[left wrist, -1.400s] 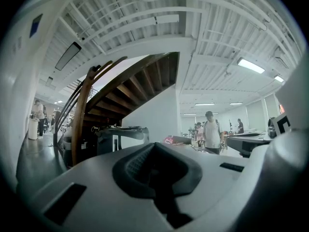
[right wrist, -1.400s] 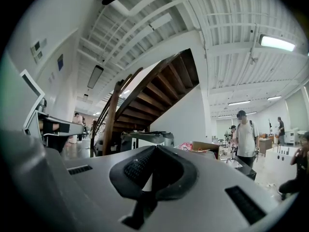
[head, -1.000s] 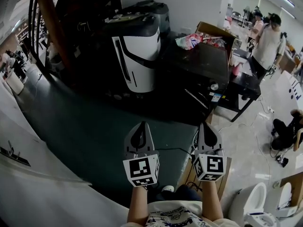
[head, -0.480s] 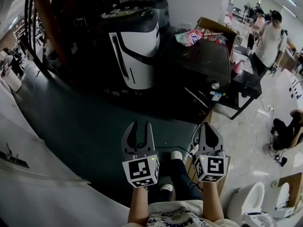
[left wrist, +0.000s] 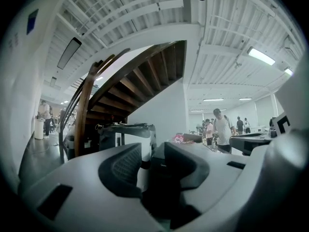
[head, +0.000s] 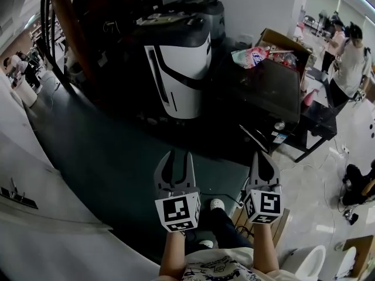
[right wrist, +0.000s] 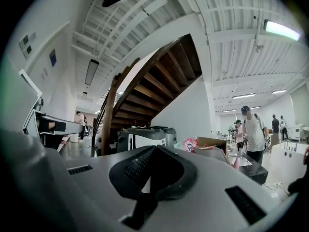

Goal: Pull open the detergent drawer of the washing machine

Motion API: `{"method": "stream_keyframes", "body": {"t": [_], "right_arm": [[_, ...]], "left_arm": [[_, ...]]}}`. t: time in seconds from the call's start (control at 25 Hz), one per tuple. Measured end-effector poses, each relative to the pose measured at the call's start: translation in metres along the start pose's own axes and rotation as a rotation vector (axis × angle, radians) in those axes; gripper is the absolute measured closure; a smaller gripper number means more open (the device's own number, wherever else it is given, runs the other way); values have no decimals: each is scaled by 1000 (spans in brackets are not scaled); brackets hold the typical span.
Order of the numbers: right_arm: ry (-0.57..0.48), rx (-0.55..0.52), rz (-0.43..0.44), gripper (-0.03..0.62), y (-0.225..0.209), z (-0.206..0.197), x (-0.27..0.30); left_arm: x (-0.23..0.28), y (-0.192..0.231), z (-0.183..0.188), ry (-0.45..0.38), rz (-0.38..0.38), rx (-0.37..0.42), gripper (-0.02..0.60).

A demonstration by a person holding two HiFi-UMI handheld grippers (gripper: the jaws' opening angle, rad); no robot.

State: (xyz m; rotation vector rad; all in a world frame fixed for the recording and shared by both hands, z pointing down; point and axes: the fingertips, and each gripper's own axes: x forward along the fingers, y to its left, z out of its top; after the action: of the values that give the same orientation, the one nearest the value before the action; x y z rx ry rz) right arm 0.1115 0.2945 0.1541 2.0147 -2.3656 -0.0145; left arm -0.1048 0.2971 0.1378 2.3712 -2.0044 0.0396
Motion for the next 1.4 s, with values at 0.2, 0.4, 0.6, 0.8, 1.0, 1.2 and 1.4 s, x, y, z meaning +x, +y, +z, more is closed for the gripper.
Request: {"method": "stream_keyframes", "body": {"t": [0.2, 0.4, 0.6, 0.8, 1.0, 1.2, 1.4], "right_arm": [[-13, -10, 44, 582, -22, 18, 70], [-25, -4, 66, 582, -50, 31, 140], [-27, 1, 86, 582, -71, 32, 199], [-24, 5, 103, 582, -86, 27, 242], [-2, 16, 112, 582, -93, 18, 272], [11, 23, 121, 580, -93, 14, 297], [23, 33, 113, 582, -93, 5, 326]], "left_arm": [[65, 0, 15, -8, 38, -4, 437], [132, -2, 27, -10, 67, 2, 437], [188, -2, 27, -5, 92, 1, 433], [229, -1, 25, -2, 114, 0, 430], [255, 3, 20, 15, 124, -11, 422], [279, 12, 13, 37, 130, -28, 416], [313, 15, 4, 57, 98, -42, 416]]}}
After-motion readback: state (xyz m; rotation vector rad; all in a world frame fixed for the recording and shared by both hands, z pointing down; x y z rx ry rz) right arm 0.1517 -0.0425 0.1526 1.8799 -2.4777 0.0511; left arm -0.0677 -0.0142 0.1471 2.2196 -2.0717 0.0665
